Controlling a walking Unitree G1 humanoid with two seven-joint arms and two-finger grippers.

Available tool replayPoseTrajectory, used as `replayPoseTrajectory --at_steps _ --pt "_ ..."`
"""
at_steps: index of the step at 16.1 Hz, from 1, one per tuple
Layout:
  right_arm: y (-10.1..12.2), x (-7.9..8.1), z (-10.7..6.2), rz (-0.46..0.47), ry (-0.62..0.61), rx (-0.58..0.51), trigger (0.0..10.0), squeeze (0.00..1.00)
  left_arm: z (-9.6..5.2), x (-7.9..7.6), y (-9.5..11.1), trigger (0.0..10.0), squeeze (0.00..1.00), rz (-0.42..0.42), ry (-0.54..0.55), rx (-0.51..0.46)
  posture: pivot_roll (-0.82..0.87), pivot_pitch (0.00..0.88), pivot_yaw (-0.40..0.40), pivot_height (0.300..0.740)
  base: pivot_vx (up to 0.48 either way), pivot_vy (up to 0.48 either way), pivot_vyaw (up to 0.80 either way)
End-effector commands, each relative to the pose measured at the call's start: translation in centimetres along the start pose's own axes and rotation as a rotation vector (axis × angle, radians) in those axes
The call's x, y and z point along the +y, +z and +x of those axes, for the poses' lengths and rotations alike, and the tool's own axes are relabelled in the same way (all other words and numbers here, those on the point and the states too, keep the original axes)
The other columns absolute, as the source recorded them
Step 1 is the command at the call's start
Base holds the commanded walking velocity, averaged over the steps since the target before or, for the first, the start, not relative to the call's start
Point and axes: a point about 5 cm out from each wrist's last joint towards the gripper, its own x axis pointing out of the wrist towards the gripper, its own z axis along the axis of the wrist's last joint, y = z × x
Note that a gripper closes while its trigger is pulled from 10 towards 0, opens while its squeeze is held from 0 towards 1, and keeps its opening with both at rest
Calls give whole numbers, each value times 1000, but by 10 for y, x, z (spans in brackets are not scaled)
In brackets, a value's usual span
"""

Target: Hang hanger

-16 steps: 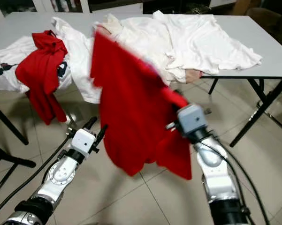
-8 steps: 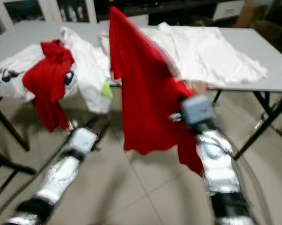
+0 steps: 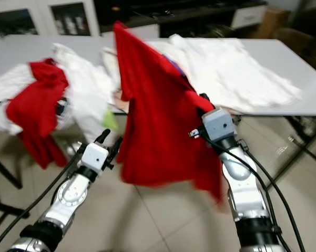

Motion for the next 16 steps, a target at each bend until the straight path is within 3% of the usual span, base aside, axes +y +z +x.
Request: replayPoseTrajectory --at_steps 1,6,11,16 --pt "13 -7 9 10 -30 -57 10000 0 0 2 0 10000 0 3 6 5 58 2 32 740 480 0 0" --pt "20 -15 17 13 -43 -69 10000 0 0 1 0 10000 0 0 5 4 58 5 31 740 480 0 0" --pt "31 -33 33 -21 -72 -92 10000 0 0 0 1 10000 0 -2 6 4 60 7 31 740 480 0 0" --pt "37 -38 44 -48 -80 -97 10000 0 -1 0 1 10000 0 -3 8 7 66 7 26 740 480 0 0"
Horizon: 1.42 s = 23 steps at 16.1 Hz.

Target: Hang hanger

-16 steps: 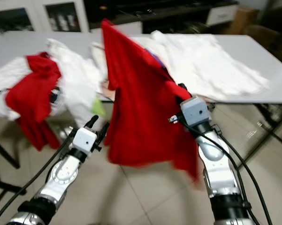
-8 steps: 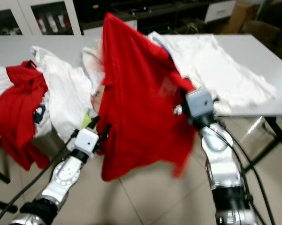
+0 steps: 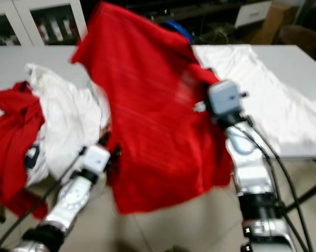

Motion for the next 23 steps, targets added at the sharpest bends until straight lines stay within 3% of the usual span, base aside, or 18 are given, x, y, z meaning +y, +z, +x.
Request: replayPoseTrajectory --at_steps 1,6,9,14,17,20,21,23 --pt "17 -3 12 -3 -23 -72 10000 0 -1 10 -1 10000 0 25 19 6 66 7 26 740 480 0 0" --pt "13 -10 17 -44 -46 -21 10000 0 0 10 0 10000 0 16 23 7 66 7 26 740 460 0 0" --pt "-5 4 14 -74 38 90 10000 0 2 11 2 10000 0 6 32 -3 66 7 26 740 0 0 0" --pt "-20 11 11 -135 79 196 10000 0 3 12 5 10000 0 4 39 -14 64 7 29 740 0 0 0" --pt "-13 17 11 -189 102 134 10000 0 5 13 7 10000 0 3 45 -25 66 9 29 740 0 0 0" --pt "-3 20 10 -350 103 49 10000 0 9 17 13 10000 0 0 67 -49 65 10 28 740 0 0 0" --pt "-5 26 6 -446 144 31 10000 0 11 19 16 10000 0 -1 78 -60 66 11 28 740 0 0 0" --pt "-11 33 -1 -538 195 25 10000 0 14 22 20 10000 0 -5 90 -72 67 12 28 740 0 0 0"
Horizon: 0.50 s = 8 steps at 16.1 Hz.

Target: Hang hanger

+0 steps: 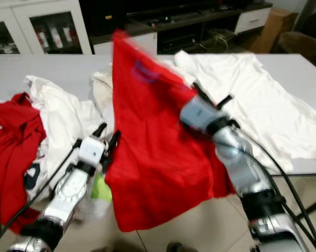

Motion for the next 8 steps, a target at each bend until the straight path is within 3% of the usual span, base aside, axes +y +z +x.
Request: replayPoseTrajectory --at_steps 1,6,8 --pt "8 -3 3 -35 -19 -43 10000 0 0 4 0 10000 0 -14 26 9 66 13 29 740 0 0 0" --pt "9 -3 4 -55 -51 -56 10000 0 0 3 -2 10000 0 -26 25 23 61 15 32 740 0 0 0" --pt "15 -1 3 -112 -60 -96 10000 0 1 3 0 10000 0 -33 30 20 64 17 31 740 0 0 0"
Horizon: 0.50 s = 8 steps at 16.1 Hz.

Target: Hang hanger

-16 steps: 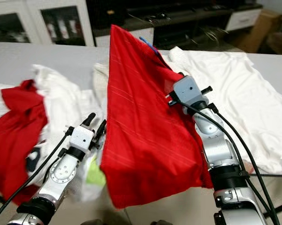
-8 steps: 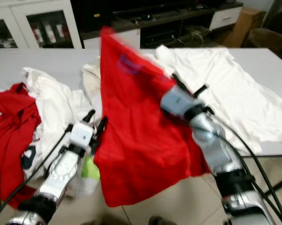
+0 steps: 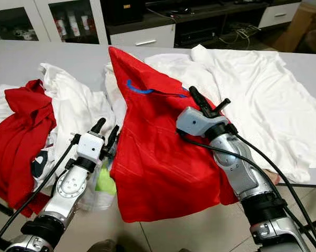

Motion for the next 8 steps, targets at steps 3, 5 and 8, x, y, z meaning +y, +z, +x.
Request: replayPoseTrajectory --at_steps 3,5,8 --pt "12 -4 1 -85 -28 -93 10000 0 4 5 7 10000 0 -24 30 -21 66 19 24 740 0 0 0" --pt "12 -2 0 -107 -21 -105 10000 0 7 8 12 10000 0 -29 43 -43 67 20 21 740 0 0 0" --pt "10 -3 0 -145 -53 -85 10000 0 17 15 30 10000 0 -22 61 -113 66 20 18 740 0 0 0"
